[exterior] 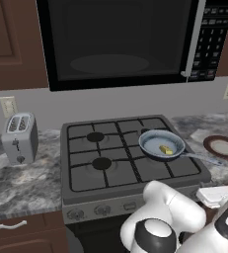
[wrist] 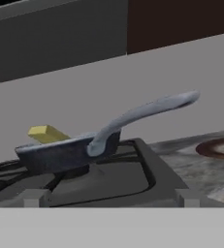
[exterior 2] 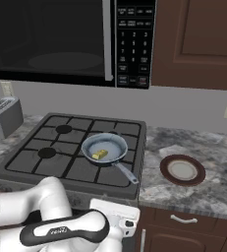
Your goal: Pick up the butter stick and place it in the pan. Then turn on the burner for the pan.
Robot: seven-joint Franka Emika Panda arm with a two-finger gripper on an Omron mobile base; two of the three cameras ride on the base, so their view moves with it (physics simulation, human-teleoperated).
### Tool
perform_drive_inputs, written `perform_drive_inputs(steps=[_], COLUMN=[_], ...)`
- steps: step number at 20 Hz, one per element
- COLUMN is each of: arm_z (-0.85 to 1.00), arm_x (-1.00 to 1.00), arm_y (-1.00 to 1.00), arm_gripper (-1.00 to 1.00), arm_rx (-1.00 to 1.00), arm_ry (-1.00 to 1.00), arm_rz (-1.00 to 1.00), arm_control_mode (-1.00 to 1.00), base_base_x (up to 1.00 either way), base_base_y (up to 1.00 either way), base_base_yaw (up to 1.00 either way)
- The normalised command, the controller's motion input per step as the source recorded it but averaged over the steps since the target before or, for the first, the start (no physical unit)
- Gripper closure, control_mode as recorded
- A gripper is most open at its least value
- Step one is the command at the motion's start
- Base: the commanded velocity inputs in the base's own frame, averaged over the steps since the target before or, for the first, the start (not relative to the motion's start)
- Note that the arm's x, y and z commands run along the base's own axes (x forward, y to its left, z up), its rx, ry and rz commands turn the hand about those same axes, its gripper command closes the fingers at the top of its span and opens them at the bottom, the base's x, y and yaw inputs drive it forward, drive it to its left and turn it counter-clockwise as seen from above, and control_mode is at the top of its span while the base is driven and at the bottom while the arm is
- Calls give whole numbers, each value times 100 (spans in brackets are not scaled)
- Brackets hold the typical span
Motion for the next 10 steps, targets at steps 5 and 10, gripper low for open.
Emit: perform_drive_inputs(steps=[5, 10], arm_z=[-29, -31], arm_x=[0, 0], arm_y=[-21, -6], arm_gripper=[-100, -100], arm_rx=[0, 0], arm_ry=[0, 0], arm_rz=[0, 0], arm_control_mode=[-100, -100], base_base_x=[0, 0], base_base_y=[0, 0], base_base_yaw=[0, 0])
